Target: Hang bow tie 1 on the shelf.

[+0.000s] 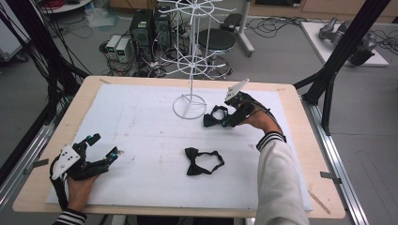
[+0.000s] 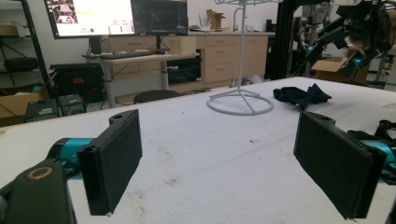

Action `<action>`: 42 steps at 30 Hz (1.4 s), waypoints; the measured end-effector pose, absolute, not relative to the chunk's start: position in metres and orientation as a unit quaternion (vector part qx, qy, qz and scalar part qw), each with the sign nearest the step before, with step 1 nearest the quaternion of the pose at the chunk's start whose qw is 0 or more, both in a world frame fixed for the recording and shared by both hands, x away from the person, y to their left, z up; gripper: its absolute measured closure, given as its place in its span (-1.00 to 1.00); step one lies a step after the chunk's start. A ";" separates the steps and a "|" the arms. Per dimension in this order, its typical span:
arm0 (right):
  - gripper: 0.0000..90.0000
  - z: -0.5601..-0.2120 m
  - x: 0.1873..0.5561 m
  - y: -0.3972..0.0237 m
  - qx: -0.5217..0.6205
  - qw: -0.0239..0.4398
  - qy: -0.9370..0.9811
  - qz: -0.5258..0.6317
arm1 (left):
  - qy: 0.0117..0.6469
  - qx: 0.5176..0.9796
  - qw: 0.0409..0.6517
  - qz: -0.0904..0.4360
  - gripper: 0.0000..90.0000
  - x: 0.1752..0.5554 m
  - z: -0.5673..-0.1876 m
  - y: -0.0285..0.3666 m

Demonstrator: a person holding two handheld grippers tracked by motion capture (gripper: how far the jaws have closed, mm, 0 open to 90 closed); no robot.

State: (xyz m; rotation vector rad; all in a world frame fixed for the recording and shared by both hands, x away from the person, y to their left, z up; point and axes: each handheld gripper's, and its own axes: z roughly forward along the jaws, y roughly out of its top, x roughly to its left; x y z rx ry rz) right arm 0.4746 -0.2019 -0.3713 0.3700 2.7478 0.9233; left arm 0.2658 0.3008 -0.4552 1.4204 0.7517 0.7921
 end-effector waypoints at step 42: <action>0.02 -0.413 0.488 -0.174 0.119 0.086 0.966 0.213 | 0.329 0.618 0.625 0.345 -0.65 0.266 -0.455 0.301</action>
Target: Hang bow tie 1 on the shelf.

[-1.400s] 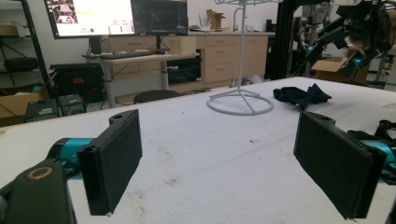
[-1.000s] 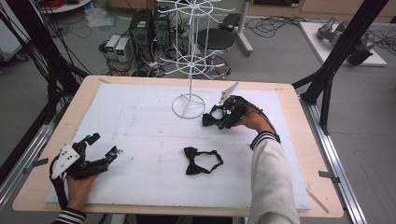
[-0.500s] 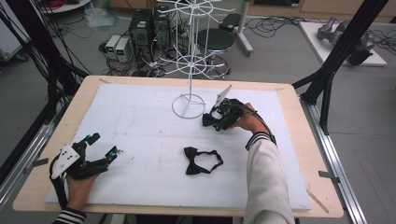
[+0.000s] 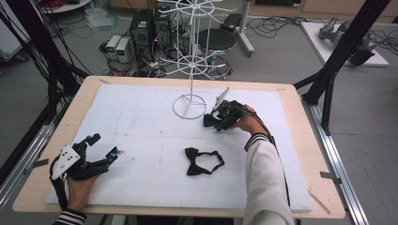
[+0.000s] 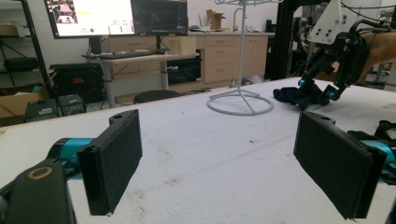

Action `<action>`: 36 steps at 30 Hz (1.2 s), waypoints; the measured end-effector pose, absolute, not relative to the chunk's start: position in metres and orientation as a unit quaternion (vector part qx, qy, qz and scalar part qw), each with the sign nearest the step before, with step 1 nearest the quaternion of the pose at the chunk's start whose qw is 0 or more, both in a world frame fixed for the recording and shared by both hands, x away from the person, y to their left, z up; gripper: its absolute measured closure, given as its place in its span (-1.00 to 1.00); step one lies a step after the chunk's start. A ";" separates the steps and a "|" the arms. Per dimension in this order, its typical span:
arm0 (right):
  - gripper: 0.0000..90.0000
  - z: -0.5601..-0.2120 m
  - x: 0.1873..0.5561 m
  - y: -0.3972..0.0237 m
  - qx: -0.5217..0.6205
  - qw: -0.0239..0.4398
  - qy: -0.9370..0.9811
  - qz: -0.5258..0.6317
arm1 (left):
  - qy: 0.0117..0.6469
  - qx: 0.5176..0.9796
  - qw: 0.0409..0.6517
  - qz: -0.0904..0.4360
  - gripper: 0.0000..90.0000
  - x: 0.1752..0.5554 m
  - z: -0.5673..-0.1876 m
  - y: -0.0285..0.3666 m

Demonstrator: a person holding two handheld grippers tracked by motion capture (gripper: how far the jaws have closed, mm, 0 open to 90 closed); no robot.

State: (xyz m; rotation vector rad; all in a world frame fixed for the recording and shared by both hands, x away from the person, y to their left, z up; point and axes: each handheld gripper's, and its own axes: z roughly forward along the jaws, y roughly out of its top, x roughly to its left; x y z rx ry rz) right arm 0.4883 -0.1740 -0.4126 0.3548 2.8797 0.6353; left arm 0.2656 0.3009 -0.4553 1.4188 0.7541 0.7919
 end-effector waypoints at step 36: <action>0.66 -0.396 0.484 -0.184 0.136 0.089 0.951 0.263 | 0.327 0.619 0.625 0.346 -0.65 0.266 -0.455 0.301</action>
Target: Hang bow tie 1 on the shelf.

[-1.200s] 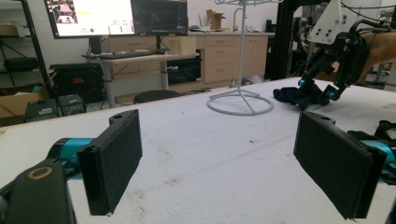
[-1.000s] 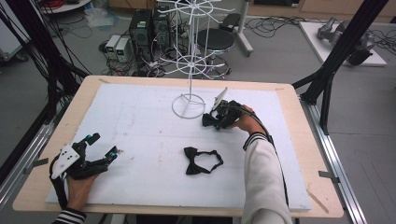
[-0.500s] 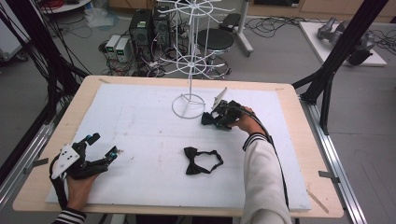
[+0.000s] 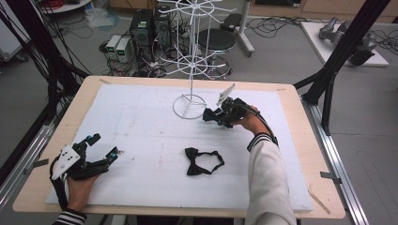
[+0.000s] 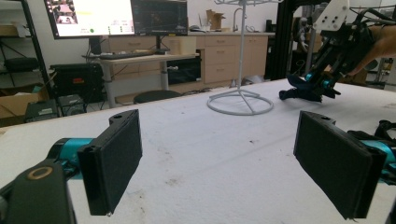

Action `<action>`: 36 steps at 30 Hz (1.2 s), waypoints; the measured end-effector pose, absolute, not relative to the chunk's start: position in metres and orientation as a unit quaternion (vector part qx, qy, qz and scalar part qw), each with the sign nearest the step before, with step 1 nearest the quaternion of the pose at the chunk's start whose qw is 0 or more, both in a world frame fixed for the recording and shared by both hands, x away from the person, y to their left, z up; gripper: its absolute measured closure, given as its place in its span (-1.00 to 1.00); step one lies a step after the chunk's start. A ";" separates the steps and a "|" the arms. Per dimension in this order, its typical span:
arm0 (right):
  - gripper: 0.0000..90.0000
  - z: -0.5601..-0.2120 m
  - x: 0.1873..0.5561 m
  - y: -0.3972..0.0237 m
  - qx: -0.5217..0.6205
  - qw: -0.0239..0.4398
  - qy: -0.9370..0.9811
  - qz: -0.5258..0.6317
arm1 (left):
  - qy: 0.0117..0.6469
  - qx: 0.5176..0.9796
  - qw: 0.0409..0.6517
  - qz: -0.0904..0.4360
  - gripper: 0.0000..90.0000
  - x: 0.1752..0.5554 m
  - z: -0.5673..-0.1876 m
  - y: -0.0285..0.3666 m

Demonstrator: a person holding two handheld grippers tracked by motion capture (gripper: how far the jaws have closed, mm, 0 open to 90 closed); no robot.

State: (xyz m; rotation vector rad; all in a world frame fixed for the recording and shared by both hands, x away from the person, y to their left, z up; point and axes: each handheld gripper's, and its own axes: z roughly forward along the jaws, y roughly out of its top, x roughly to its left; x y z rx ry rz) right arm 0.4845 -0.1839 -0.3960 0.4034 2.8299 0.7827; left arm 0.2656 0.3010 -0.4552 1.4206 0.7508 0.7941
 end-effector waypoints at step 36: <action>0.65 -0.340 0.465 -0.215 0.178 0.121 0.889 0.404 | 0.326 0.621 0.623 0.347 -0.65 0.265 -0.455 0.301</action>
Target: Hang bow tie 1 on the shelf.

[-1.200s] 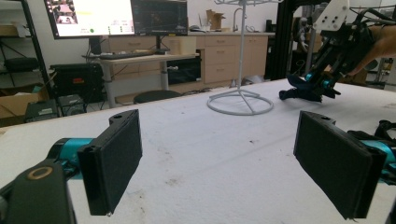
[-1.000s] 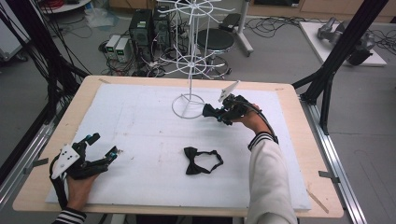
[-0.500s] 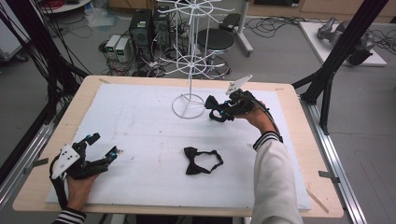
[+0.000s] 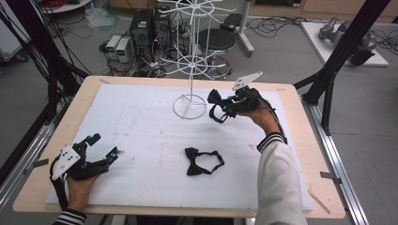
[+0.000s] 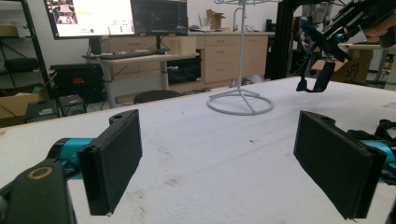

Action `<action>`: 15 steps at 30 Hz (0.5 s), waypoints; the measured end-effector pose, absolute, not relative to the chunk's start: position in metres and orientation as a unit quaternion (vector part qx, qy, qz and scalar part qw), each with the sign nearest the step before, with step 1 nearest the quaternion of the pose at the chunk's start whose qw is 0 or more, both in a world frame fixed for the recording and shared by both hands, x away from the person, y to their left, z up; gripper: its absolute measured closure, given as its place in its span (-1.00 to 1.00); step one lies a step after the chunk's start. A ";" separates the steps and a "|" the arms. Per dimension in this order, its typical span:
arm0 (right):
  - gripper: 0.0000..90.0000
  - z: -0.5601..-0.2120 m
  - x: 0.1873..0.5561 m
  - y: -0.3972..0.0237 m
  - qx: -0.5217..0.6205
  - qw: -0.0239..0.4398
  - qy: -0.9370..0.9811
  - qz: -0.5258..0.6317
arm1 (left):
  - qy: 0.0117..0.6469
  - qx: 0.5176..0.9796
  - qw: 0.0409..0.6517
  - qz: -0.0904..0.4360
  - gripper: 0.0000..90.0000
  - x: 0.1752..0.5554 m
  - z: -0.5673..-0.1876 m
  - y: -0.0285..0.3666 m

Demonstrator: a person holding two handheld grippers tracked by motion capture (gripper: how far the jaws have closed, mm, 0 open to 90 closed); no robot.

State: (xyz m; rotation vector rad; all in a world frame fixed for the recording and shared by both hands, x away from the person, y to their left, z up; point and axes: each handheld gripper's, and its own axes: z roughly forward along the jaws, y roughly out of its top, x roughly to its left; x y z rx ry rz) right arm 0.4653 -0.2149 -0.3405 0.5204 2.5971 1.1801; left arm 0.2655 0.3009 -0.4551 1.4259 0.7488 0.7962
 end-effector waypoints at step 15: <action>0.64 -0.326 0.461 -0.226 0.192 0.129 0.852 0.470 | 0.326 0.620 0.623 0.348 -0.65 0.265 -0.455 0.300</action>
